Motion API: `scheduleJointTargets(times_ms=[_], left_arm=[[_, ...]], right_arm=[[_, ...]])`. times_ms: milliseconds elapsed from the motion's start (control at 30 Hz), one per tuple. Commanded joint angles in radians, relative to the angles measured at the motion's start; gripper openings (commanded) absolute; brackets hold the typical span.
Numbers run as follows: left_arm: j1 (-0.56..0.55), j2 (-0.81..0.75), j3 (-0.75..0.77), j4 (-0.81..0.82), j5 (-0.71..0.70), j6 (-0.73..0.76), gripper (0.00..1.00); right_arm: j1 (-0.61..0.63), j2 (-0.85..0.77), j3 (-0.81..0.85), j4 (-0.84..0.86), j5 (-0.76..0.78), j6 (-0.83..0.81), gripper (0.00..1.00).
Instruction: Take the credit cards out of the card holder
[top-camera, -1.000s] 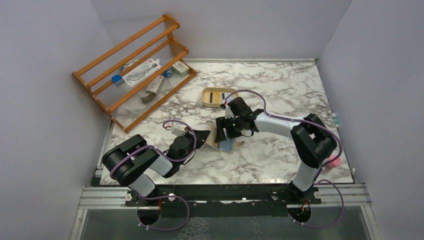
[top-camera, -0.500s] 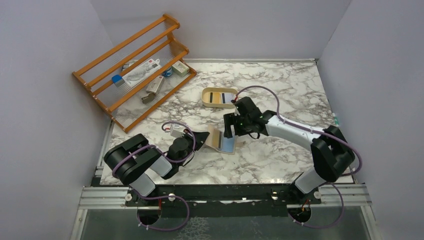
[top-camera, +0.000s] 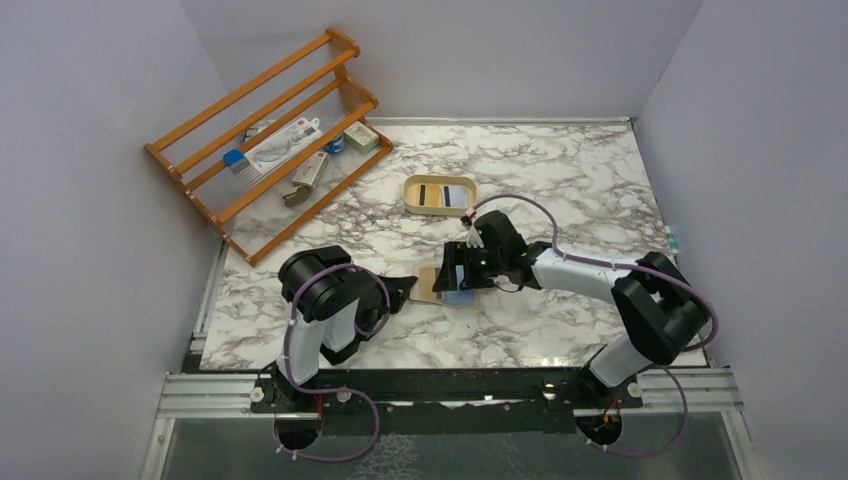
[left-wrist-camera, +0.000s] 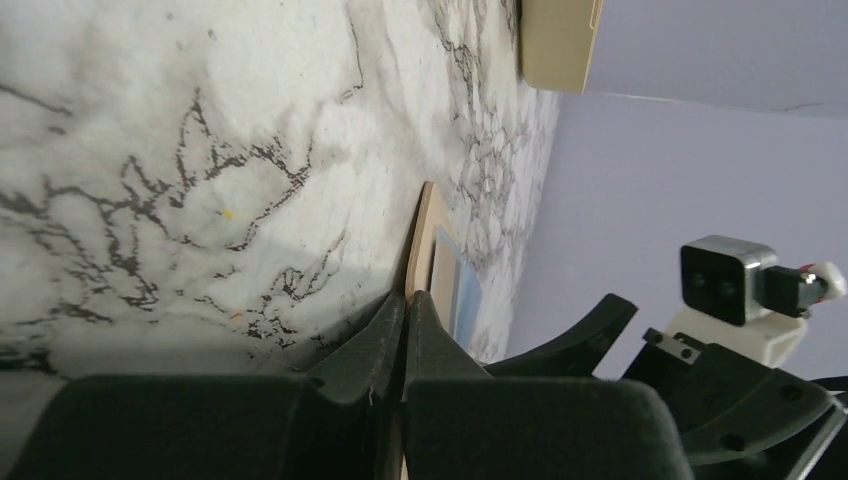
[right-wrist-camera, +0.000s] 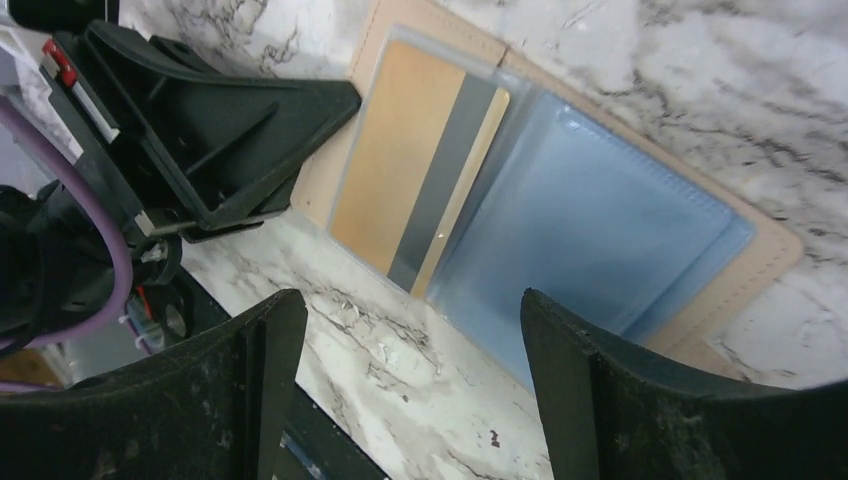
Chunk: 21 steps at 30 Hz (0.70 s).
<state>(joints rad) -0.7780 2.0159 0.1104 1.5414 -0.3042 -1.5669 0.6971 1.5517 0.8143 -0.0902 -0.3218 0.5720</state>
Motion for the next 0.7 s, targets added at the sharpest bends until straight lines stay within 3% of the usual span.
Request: scheduleJointTargets(times_ms=[0, 300, 667], left_arm=[[0.001, 0.089, -0.053, 0.249, 0.006, 0.01, 0.0], [0.0, 0.107, -0.037, 0.25, 0.024, 0.002, 0.0], [0.0, 0.078, -0.046, 0.25, 0.026, 0.027, 0.0]], right_arm=[[0.003, 0.041, -0.045, 0.173, -0.133, 0.085, 0.84], [0.004, 0.148, -0.145, 0.505, -0.293, 0.243, 0.84], [0.003, 0.227, -0.266, 0.954, -0.375, 0.484, 0.84]])
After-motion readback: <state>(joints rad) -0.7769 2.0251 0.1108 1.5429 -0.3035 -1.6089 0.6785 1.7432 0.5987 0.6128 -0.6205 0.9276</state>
